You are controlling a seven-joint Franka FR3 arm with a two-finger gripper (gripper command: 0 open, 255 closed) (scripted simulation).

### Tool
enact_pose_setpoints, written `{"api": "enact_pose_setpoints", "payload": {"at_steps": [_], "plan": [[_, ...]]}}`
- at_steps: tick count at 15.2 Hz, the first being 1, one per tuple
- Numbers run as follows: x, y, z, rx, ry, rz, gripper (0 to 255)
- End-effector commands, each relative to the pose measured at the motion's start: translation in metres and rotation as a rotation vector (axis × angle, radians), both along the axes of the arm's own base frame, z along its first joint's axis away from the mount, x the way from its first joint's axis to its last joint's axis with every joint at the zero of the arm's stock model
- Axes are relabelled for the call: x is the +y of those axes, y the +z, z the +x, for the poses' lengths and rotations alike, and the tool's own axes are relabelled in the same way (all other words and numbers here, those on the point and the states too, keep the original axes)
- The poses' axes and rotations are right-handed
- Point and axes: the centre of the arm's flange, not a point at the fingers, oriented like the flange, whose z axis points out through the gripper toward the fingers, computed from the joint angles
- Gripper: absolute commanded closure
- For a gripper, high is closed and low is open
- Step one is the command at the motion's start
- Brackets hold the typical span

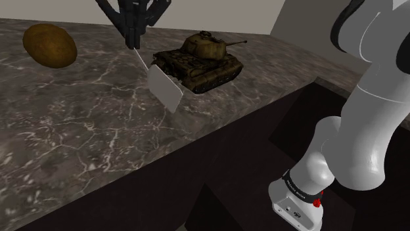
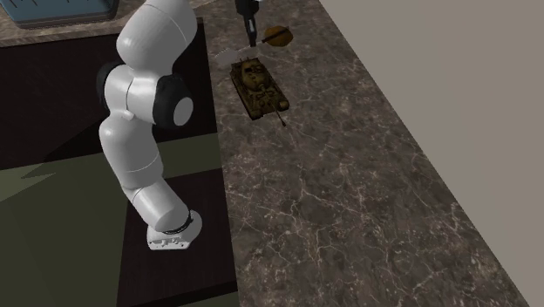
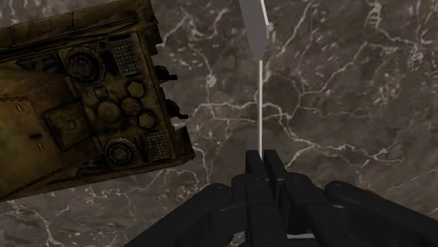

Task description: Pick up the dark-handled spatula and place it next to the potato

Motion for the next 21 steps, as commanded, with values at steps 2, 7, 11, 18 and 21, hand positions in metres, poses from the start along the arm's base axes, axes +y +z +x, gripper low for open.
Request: {"api": "enact_pose_setpoints", "payload": {"at_steps": [2,7,11,18,21], "plan": [[0.000,-0.016,0.001,0.000,0.000,0.000,255],[0.000,-0.042,0.001,0.000,0.000,0.000,255],[0.000,-0.065,0.001,0.000,0.000,0.000,255],[0.000,-0.065,0.001,0.000,0.000,0.000,255],[0.000,-0.065,0.000,0.000,0.000,0.000,0]]}}
